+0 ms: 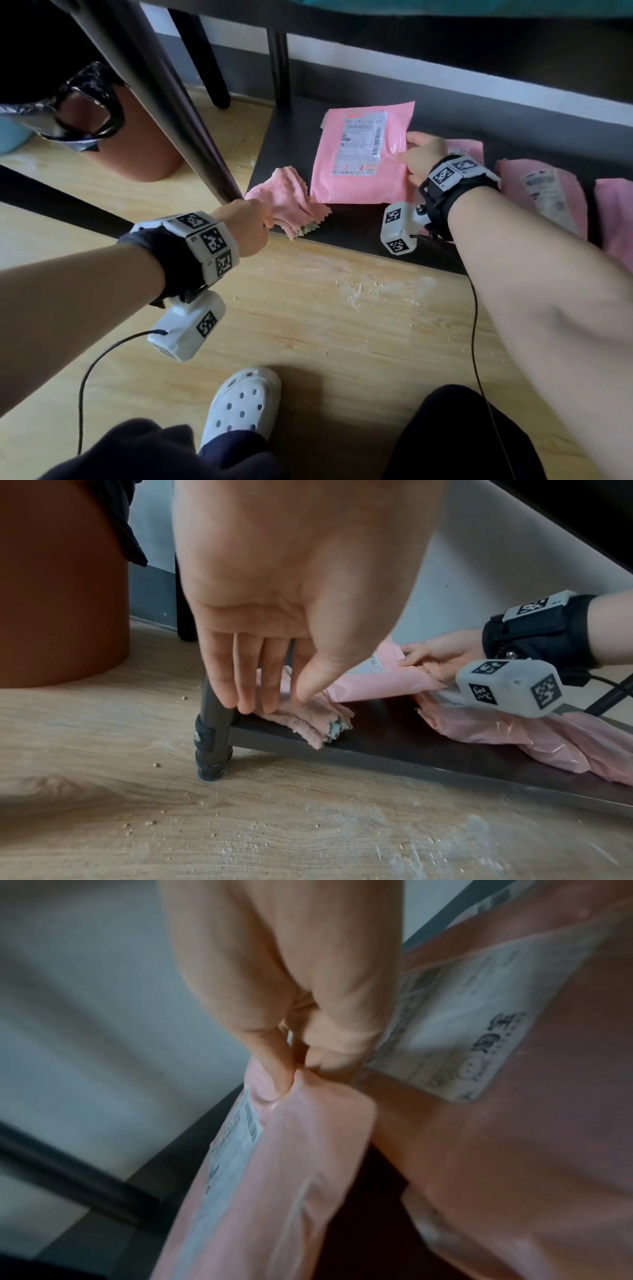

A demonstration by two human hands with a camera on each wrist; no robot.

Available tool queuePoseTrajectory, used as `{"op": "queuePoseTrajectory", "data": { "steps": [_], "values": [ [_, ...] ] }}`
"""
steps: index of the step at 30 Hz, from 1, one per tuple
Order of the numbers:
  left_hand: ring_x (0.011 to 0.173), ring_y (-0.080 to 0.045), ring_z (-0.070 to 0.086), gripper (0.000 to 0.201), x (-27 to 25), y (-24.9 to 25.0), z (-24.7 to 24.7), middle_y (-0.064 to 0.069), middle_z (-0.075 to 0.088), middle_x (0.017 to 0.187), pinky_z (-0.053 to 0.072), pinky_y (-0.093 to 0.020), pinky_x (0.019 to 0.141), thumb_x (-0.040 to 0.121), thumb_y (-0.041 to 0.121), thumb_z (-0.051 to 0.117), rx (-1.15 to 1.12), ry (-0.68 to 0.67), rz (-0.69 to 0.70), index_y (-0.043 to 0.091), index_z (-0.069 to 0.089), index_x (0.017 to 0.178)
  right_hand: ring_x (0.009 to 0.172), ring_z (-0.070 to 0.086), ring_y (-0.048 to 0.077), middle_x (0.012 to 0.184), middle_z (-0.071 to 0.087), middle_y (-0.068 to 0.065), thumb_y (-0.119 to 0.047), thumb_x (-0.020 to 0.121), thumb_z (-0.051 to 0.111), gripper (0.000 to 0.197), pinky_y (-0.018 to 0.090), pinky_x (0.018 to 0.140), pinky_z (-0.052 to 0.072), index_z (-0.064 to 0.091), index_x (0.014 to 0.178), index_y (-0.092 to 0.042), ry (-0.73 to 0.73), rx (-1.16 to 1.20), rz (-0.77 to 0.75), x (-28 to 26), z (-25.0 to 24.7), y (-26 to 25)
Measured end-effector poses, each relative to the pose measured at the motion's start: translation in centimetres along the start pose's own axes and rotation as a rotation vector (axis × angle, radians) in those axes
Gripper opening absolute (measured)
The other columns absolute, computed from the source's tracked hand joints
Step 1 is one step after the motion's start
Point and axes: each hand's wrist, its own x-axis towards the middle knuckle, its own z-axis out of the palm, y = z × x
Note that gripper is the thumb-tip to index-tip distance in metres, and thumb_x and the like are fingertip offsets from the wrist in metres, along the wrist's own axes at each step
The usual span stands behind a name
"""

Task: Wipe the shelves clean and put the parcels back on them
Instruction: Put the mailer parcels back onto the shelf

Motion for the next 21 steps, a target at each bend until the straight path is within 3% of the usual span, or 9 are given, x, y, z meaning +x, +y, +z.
{"op": "queuePoseTrajectory", "data": {
  "steps": [2,4,7,9,11,13,15,18,21],
  "values": [
    [0.103,-0.029,0.062,0.029,-0.1,0.0,0.2,-0.011,0.064,0.117,0.05,-0.037,0.092,0.096,0.015,0.043,0.005,0.006,0.002,0.018,0.062,0.116,0.072,0.061,0.019,0.083,0.066,0.0,-0.003,0.089,0.054,0.024,0.024,0.059,0.056,0.067,0.104,-0.018,-0.044,-0.115,-0.041,0.0,0.5,0.0],
    [0.104,-0.029,0.062,0.028,-0.2,0.0,0.3,-0.01,0.064,0.117,0.049,-0.037,0.093,0.095,0.016,0.042,0.007,0.0,-0.005,0.016,0.062,0.115,0.058,0.047,0.019,0.066,0.052,-0.001,-0.004,0.09,0.051,0.019,0.022,0.039,0.039,0.058,0.079,-0.019,-0.079,-0.279,-0.06,-0.2,0.9,-0.1],
    [0.106,-0.03,0.061,0.028,-0.3,0.2,0.3,-0.01,0.063,0.119,0.048,-0.038,0.094,0.095,0.017,0.042,0.006,-0.012,-0.018,0.017,0.062,0.114,0.065,0.043,0.022,0.069,0.041,0.002,-0.006,0.089,0.049,0.026,0.026,0.055,0.036,0.04,0.067,-0.017,-0.077,-0.512,-0.042,-0.2,1.0,0.0],
    [0.106,-0.028,0.061,0.028,-0.3,0.4,0.2,-0.008,0.063,0.119,0.048,-0.038,0.095,0.096,0.016,0.041,0.005,-0.012,-0.017,0.018,0.062,0.115,0.083,0.051,0.026,0.089,0.05,0.008,-0.014,0.086,0.053,0.006,0.034,0.073,0.045,0.049,0.089,-0.01,-0.053,-0.599,-0.036,-0.3,1.0,-0.3],
    [0.107,-0.027,0.061,0.028,-0.3,0.5,0.0,-0.007,0.063,0.119,0.048,-0.037,0.095,0.096,0.016,0.041,0.003,-0.009,-0.017,0.018,0.062,0.115,0.092,0.053,0.028,0.101,0.052,0.011,-0.012,0.083,0.058,0.031,0.039,0.083,0.049,0.05,0.112,-0.004,-0.046,-0.634,-0.026,-0.3,1.0,-0.4],
    [0.107,-0.028,0.06,0.028,-0.3,0.5,-0.1,-0.008,0.062,0.121,0.049,-0.039,0.095,0.095,0.016,0.042,0.004,-0.007,-0.023,0.019,0.061,0.115,0.081,0.05,0.025,0.087,0.049,0.006,-0.008,0.082,0.061,0.017,0.036,0.072,0.047,0.051,0.095,-0.007,-0.046,-0.624,-0.042,-0.5,0.8,-0.8],
    [0.108,-0.029,0.06,0.028,-0.5,0.4,-0.2,-0.009,0.061,0.121,0.048,-0.039,0.094,0.095,0.016,0.042,0.008,-0.008,-0.031,0.02,0.06,0.115,0.061,0.041,0.019,0.069,0.038,0.001,-0.007,0.08,0.061,0.03,0.028,0.054,0.035,0.035,0.068,-0.016,-0.044,-0.626,-0.059,-0.5,0.4,-0.7],
    [0.108,-0.029,0.06,0.027,-0.9,0.4,-0.4,-0.009,0.061,0.121,0.048,-0.038,0.095,0.095,0.015,0.043,0.011,0.002,-0.018,0.019,0.06,0.115,0.053,0.026,0.013,0.063,0.027,-0.003,-0.002,0.081,0.058,0.044,0.025,0.047,0.02,0.023,0.062,-0.022,-0.091,-0.622,-0.072,-1.4,-0.1,-0.8],
    [0.105,-0.031,0.061,0.03,-1.2,0.3,-1.0,-0.013,0.062,0.118,0.05,-0.038,0.093,0.096,0.014,0.041,0.03,0.022,0.011,0.017,0.06,0.119,0.064,0.041,0.021,0.066,0.036,0.0,-0.001,0.081,0.059,0.036,0.025,0.05,0.026,0.033,0.062,-0.017,-0.135,-0.635,-0.065,-2.6,-0.5,-0.6]
  ]
}}
